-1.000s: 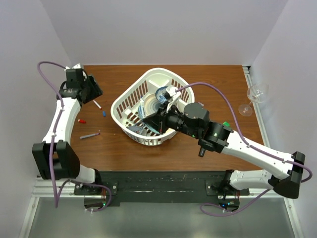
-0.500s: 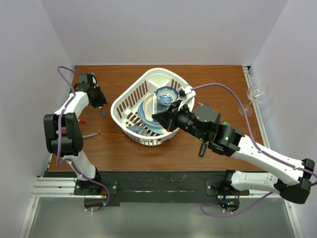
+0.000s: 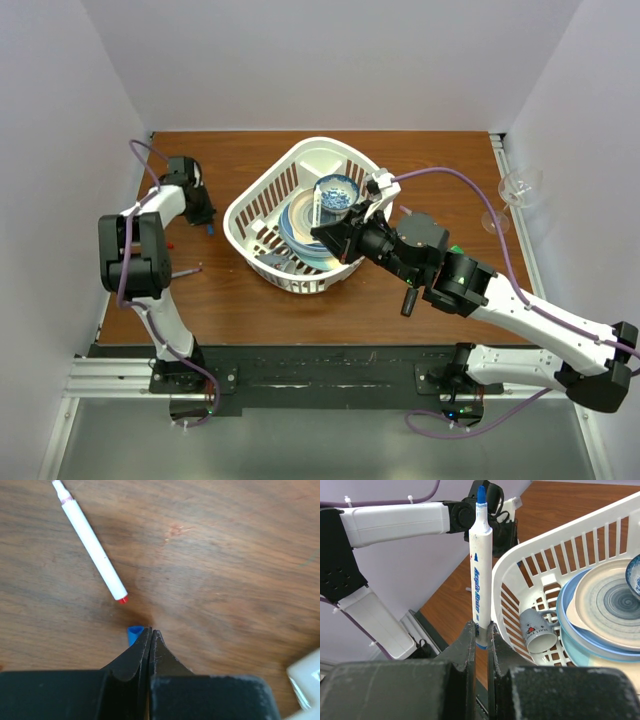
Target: Insert the pens into the pen caps
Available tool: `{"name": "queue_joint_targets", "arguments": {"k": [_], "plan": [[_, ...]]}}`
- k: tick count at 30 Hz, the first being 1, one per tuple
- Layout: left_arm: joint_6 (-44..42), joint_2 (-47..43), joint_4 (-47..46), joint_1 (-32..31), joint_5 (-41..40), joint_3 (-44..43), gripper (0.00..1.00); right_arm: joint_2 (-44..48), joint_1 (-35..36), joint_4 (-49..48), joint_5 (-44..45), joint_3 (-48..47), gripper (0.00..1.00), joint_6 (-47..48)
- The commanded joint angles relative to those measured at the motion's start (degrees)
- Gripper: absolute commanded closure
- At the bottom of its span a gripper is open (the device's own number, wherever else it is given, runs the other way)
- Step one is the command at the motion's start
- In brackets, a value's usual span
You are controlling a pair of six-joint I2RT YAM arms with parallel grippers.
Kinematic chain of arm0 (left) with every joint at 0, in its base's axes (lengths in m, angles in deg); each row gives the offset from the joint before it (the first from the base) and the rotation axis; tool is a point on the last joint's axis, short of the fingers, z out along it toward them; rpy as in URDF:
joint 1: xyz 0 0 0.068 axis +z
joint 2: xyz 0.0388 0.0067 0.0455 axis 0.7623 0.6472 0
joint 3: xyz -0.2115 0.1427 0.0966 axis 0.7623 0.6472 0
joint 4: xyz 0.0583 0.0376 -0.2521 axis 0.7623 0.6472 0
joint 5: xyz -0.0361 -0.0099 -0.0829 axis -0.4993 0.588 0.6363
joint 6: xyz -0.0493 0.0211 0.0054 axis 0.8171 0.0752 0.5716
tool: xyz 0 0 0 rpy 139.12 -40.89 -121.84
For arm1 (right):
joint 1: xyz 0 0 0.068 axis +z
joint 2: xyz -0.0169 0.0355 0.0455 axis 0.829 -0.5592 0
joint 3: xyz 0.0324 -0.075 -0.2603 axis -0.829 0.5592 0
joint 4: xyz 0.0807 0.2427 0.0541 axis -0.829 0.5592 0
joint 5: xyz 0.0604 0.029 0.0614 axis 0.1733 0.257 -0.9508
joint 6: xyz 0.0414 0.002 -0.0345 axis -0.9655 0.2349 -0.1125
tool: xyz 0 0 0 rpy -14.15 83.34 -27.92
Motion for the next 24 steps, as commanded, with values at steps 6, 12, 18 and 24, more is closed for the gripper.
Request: {"name": "queue_joint_targets", "arguments": {"k": [6, 12, 18, 24], "plan": [[-2.2, 2.7, 0.2, -0.1, -6.8, -2.4, 1.0, 0.8, 0.0, -1.4, 1.7, -0.5, 1.0, 0.3], [-2.1, 1.2, 1.9, -0.1, -10.2, -1.2, 1.0, 1.1, 0.0, -1.5, 1.6, -0.3, 1.0, 0.3], [-2.1, -1.4, 2.7, -0.1, -10.6, 1.6, 1.0, 1.3, 0.0, -1.8, 1.7, -0.1, 1.0, 0.5], [-2.3, -3.9, 4.0, -0.1, -10.0, 3.8, 1.0, 1.1, 0.0, -2.0, 1.4, -0.2, 1.0, 0.3]]}}
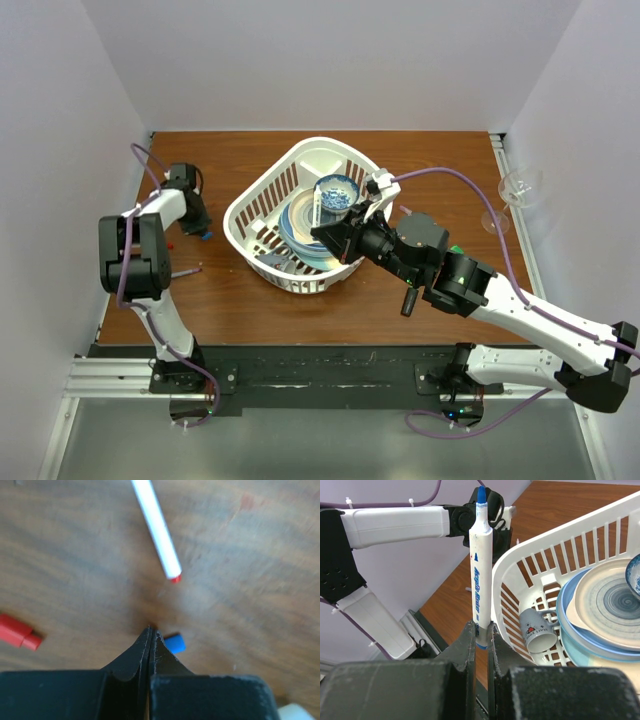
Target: Insert the pens into the pen caps
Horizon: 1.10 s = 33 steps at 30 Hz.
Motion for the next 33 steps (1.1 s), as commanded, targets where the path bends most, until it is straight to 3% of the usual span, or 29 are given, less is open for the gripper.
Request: {"name": "queue_joint_targets", "arguments": {"k": [1, 8, 13, 16, 23, 33], "plan": [[-1.0, -4.1, 1.3, -0.1, -0.9, 1.8, 1.0, 1.2, 0.0, -2.1, 1.4, -0.2, 1.0, 0.2], [-1.2, -8.7, 1.1, -0.1, 2.7, 3.9, 0.99, 1.7, -0.1, -1.8, 1.4, 0.2, 1.0, -0.4], [-2.7, -9.1, 0.1, -0.1, 2.5, 3.8, 0.68, 2.0, 0.0, -2.5, 1.5, 0.8, 1.0, -1.0], [-4.4, -7.3, 0.2, -0.7, 3.5, 3.1, 0.62, 1.9, 0.0, -2.4, 1.9, 0.7, 1.0, -0.7], [-6.6, -4.8, -0.9, -2.7, 5.3, 2.8, 0.63, 2.3, 0.1, -2.7, 2.0, 1.4, 1.0, -1.0], [-4.5, -1.4, 1.3, -3.7, 1.2, 2.1, 0.69, 2.8, 0.0, -3.0, 3.2, 1.9, 1.0, -1.0]]}}
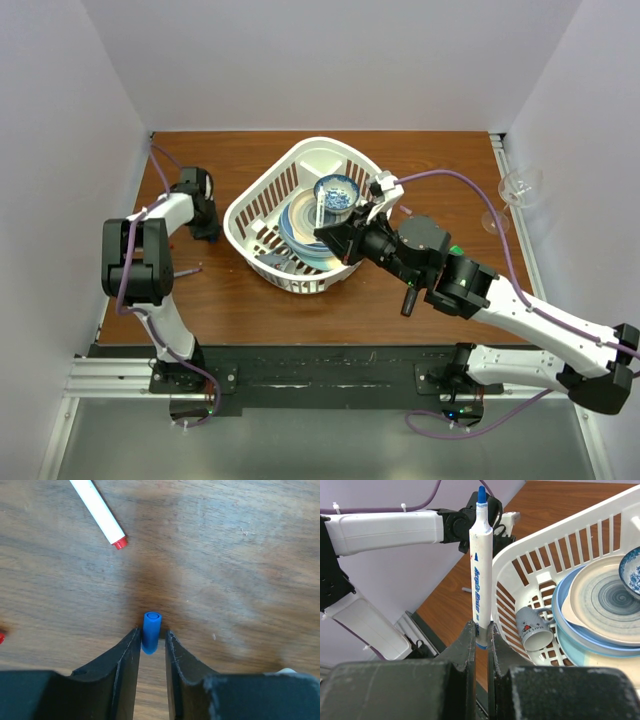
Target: Insert the pens into the pen caps
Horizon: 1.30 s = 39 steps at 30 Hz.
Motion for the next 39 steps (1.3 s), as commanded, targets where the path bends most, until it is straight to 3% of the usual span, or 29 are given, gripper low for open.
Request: {"name": "queue_joint_targets", "arguments": {"k": [1, 8, 13, 17, 24, 29, 34, 39], "plan": [[0.2, 1.5, 1.0, 0.0, -2.2, -1.4, 0.7, 1.9, 0.0, -3.2, 2.0, 0.8, 1.0, -0.6], [0.1, 3.0, 1.6, -0.1, -4.9, -2.7, 0.77, 2.5, 0.0, -2.5, 2.3, 0.8, 1.0, -0.3], [1.4, 2.8, 2.9, -0.2, -5.2, -2.3, 1.0, 2.4, 0.1, -0.5, 1.1, 0.3, 1.0, 0.9], [3.8, -1.9, 3.6, 0.0, -4.1, -0.7, 1.0, 2.5, 0.1, 0.0, -1.7, 0.9, 1.0, 2.1], [8.2, -19.0, 1.7, 0.2, 0.8, 2.7, 1.0, 0.9, 0.0, -0.5, -6.7, 1.0, 1.0, 3.5], [11.1, -31.2, -3.4, 0.2, 14.4, 5.4, 1.0, -4.2, 0.0, -5.1, -14.4, 0.9, 1.0, 2.9], [20.6, -41.8, -13.1, -0.4, 30.4, 11.3, 1.0, -11.9, 0.1, -10.2, -20.8, -1.4, 1.0, 0.8], [30.4, -50.8, -24.5, -0.9, 38.0, 15.1, 1.0, -20.3, 0.1, -15.4, -23.4, -4.0, 1.0, -1.2]]}}
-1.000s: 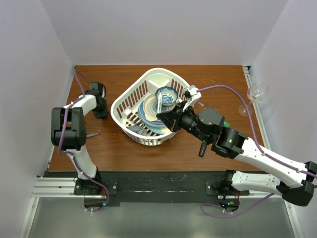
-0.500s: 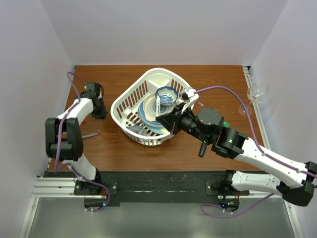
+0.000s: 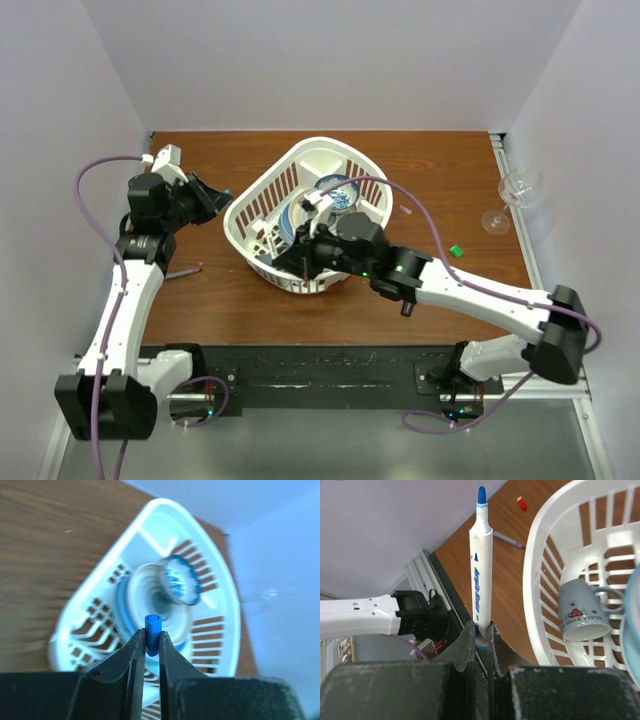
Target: Insert the pens into the pen caps
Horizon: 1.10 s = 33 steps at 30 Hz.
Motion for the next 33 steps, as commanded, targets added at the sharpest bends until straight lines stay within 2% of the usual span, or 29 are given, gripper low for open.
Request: {"name": "queue_joint_targets", "arguments": {"k": [1, 4, 14, 33], "plan": [[11.2, -6.0, -13.6, -0.4, 12.8, 2.6, 1.0, -4.1, 0.1, -7.6, -5.1, -4.8, 1.0, -2.5], [14.9, -9.6, -19.2, -0.4, 16.3, 3.7, 1.0, -6.9, 0.3, -10.0, -5.7, -6.0, 1.0, -3.2], [14.9, -15.3, -23.0, -0.4, 17.8, 5.3, 1.0, -9.9, 0.2, -14.2, -4.1, -6.8, 1.0, -6.1], [10.9, -17.2, -19.0, -0.4, 17.6, 6.5, 1.0, -9.5, 0.2, -13.1, -1.9, -7.3, 1.0, -6.2]]}}
